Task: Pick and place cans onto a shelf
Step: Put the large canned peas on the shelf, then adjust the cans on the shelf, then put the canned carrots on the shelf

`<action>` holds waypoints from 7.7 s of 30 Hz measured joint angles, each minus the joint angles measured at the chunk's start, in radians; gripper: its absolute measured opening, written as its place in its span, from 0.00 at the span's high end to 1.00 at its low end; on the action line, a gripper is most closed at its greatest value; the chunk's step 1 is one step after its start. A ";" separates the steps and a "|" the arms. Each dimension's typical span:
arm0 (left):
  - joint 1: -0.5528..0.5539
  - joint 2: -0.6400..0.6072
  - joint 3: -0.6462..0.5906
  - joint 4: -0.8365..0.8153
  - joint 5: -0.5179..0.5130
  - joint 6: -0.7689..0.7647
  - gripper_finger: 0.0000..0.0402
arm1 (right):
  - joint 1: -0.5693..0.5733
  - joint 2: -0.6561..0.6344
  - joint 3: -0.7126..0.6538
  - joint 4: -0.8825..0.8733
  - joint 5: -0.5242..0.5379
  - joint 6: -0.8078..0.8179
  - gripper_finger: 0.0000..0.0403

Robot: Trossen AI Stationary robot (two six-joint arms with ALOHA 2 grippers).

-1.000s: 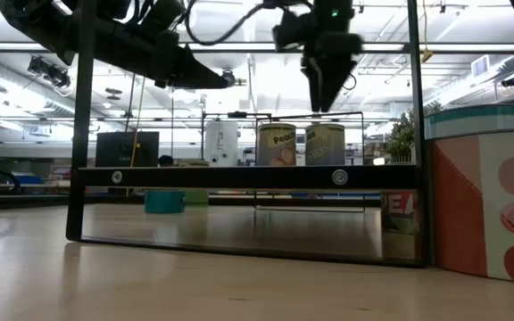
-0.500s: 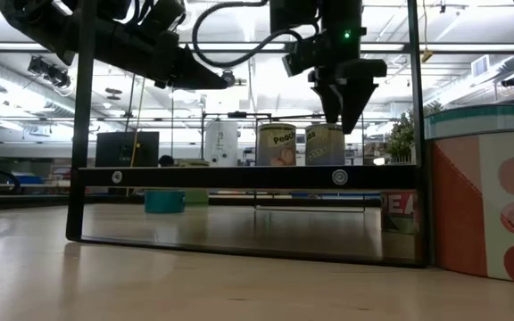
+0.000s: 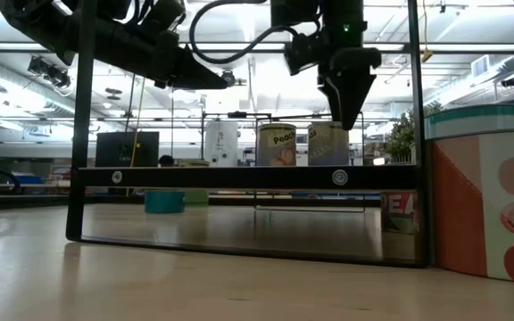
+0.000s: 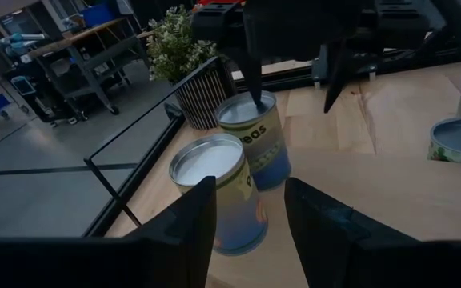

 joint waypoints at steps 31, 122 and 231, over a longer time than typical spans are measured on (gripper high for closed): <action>0.000 0.008 0.000 0.002 0.000 0.001 0.61 | 0.031 0.015 -0.113 0.543 0.438 -0.391 0.13; 0.000 0.009 0.000 -0.034 0.000 -0.026 0.61 | 0.600 -0.102 -0.135 -0.010 -0.014 0.659 0.03; -0.001 -0.029 0.000 -0.019 0.015 -0.037 0.61 | 0.338 -0.255 -0.289 0.025 -0.038 0.522 0.20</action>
